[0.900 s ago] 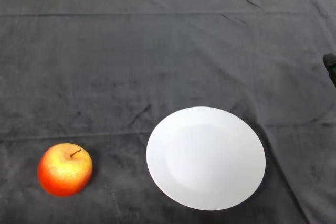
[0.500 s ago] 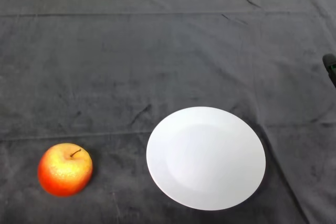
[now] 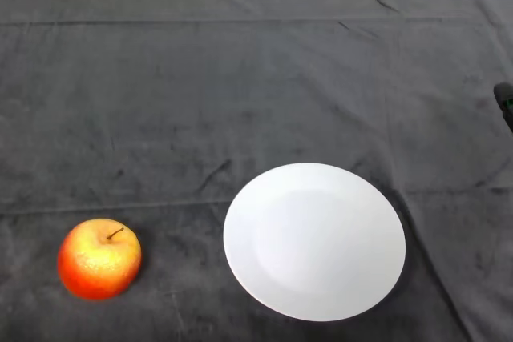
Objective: Move the apple to the plate
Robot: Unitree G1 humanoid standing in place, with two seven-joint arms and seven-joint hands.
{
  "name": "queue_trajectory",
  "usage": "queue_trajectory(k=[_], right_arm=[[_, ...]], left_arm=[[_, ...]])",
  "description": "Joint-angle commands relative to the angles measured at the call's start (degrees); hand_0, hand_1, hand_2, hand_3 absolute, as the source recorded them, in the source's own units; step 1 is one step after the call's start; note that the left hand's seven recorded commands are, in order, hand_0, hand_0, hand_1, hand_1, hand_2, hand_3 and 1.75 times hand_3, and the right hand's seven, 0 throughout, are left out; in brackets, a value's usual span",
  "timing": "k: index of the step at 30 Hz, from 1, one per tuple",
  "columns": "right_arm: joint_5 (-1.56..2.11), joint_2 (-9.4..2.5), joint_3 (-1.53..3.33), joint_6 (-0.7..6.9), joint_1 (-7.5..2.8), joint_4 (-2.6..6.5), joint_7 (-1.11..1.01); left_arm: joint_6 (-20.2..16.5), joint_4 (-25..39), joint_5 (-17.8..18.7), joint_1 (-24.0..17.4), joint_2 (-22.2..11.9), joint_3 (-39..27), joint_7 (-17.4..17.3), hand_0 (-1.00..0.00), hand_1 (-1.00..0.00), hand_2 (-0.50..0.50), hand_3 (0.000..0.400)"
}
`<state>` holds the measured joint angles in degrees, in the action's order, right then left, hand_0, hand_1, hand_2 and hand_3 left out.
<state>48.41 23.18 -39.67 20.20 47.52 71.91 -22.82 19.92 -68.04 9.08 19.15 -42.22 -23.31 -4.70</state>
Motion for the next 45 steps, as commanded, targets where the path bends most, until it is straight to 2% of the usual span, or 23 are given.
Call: queue_trajectory(k=[1, 5, 11, 23, 36, 45], right_arm=[[-0.24, -0.46, -2.23, 0.21, 0.49, -2.4, -0.91], [-0.37, -0.47, -2.36, 0.23, 0.52, -2.39, -0.93], [-0.55, -0.49, -2.52, 0.26, 0.54, -2.39, -0.95], [-0.9, -0.61, -2.82, 0.31, 0.5, -2.57, -0.94], [-1.28, -0.8, -3.07, 0.36, 0.38, -2.97, -0.85], [-1.51, -0.92, -3.22, 0.41, 0.31, -3.22, -0.78]], left_arm=[[-0.1, 1.0, -1.5, -0.6, -3.7, 1.5, -1.7, 0.0, 0.0, 0.0, 0.0], [0.8, 1.2, -3.7, -0.6, -5.4, 3.8, -4.6, 0.0, 0.0, 0.0, 0.0], [2.0, 4.2, -7.5, -1.1, -6.0, 7.7, -5.8, 0.0, 0.0, 0.0, 0.0], [3.1, 23.0, -12.2, -10.5, -7.4, 12.6, -7.6, 0.0, 0.0, 0.0, 0.0], [-0.4, 43.8, -14.2, -20.2, -8.0, 13.1, -8.0, 0.0, 0.0, 0.0, 0.0], [-3.1, 49.5, -16.2, -20.1, -6.5, 15.7, -8.8, 0.0, 0.0, 0.0, 0.0]])
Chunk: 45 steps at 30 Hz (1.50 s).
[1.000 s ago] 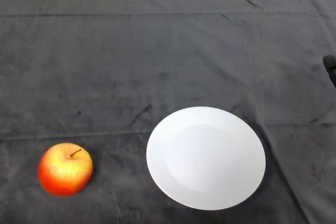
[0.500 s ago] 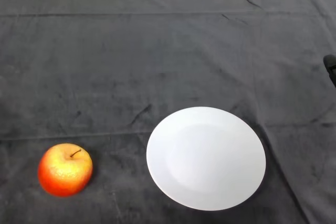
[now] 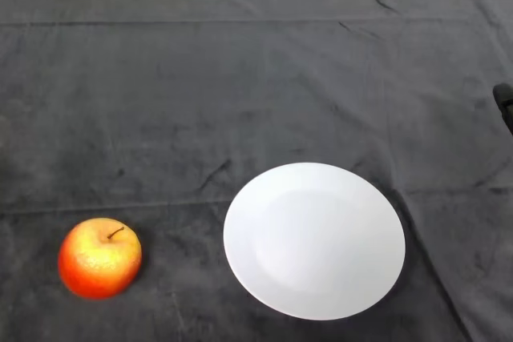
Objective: Move the apple to the plate
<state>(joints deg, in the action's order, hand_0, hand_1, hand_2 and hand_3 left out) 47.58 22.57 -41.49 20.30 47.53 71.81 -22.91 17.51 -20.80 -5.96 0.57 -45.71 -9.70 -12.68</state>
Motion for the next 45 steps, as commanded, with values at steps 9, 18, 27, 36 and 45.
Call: queue_trajectory(k=[9, 18, 27, 36, 45], right_arm=[[-0.87, -0.41, -1.55, 0.37, 0.25, -3.34, -0.63], [-1.04, -0.5, -1.68, 0.42, 0.2, -3.52, -0.58], [-1.19, -0.56, -1.8, 0.47, 0.17, -3.67, -0.53], [-1.32, -0.6, -1.92, 0.51, 0.16, -3.75, -0.5], [-1.43, -0.61, -2.04, 0.55, 0.17, -3.76, -0.5]], left_arm=[[-4.0, 6.2, -2.3, 0.3, -1.3, 4.9, -2.9, 0.0, 0.0, 0.0, 0.0], [-7.5, 11.6, -3.5, 2.6, 1.7, 8.7, -4.6, 0.0, 0.0, 0.0, 0.0], [-4.8, 10.2, -4.6, 5.7, 4.8, 12.9, -5.9, 0.0, 0.0, 0.0, 0.0], [-1.0, 6.9, -4.9, 8.4, 6.5, 15.6, -7.7, 0.0, 0.0, 0.0, 0.0], [3.6, 3.5, -4.9, 10.2, 7.0, 16.6, -8.8, 0.0, 0.0, 0.0, 0.0]])
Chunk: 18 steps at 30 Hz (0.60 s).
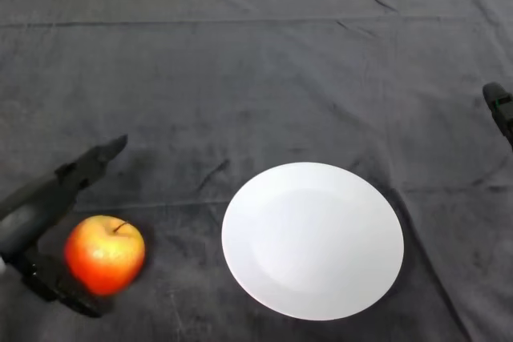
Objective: Move the apple to the plate
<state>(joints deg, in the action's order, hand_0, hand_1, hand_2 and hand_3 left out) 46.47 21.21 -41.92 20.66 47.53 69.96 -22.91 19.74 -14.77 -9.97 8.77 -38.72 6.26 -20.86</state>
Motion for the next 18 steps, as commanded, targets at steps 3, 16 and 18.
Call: queue_trajectory(k=[3, 16, 18], right_arm=[[-0.35, 0.75, -1.65, 0.2, 0.18, -1.9, -0.51], [-0.48, 0.76, -1.8, 0.24, 0.23, -1.84, -0.54], [-0.5, 0.76, -1.82, 0.24, 0.24, -1.83, -0.54]], left_arm=[[2.7, -3.3, -0.9, 2.2, 0.0, 0.7, -0.7, 0.0, 0.0, 0.0, 0.0], [4.2, -5.1, -0.6, 4.8, 0.1, 0.2, -1.5, -1.0, -1.0, 0.0, 0.4], [4.9, -5.8, -0.6, 5.8, 0.3, -0.1, -1.2, -1.0, -1.0, 0.0, 0.4]])
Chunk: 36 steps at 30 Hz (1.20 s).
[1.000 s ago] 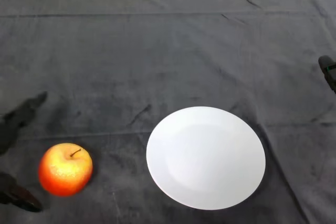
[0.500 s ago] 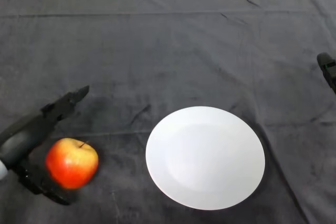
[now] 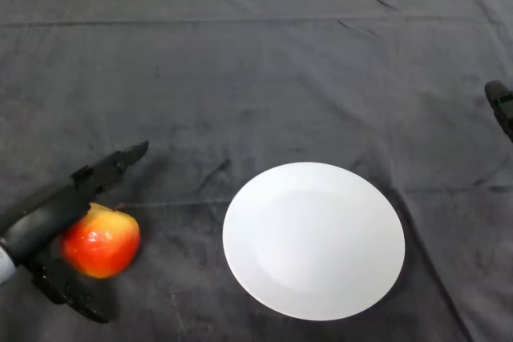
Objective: Move the apple to the plate
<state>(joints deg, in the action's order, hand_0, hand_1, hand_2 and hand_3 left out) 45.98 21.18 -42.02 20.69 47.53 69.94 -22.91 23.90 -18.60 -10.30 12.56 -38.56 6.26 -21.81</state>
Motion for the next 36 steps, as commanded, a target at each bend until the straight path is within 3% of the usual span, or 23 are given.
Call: queue_trajectory(k=[1, 10, 15, 26, 36], right_arm=[[-0.02, 0.79, -1.73, 0.22, 0.24, -1.81, -0.54], [-0.1, 0.8, -1.82, 0.24, 0.27, -1.77, -0.56], [-0.14, 0.8, -1.87, 0.24, 0.28, -1.75, -0.57], [-0.24, 0.75, -1.94, 0.25, 0.26, -1.83, -0.57], [-0.33, 0.73, -1.99, 0.26, 0.25, -1.88, -0.56]], left_arm=[[1.3, -2.3, -0.4, 2.2, 0.2, -0.2, 0.1, -1.0, -1.0, 0.0, 0.4], [5.7, -4.1, -1.9, 3.3, 1.5, -1.6, 4.7, -1.0, -1.0, 0.0, 0.4], [5.0, -2.6, -2.5, 5.0, 2.5, -2.0, 6.0, -1.0, -1.0, 0.0, 0.4], [0.9, 5.4, -8.4, 8.9, 10.9, 3.2, 11.1, -1.0, -1.0, 0.0, 0.4], [4.9, 2.3, -10.7, 13.3, 15.5, 10.0, 11.8, -1.0, -1.0, 0.0, 0.4]])
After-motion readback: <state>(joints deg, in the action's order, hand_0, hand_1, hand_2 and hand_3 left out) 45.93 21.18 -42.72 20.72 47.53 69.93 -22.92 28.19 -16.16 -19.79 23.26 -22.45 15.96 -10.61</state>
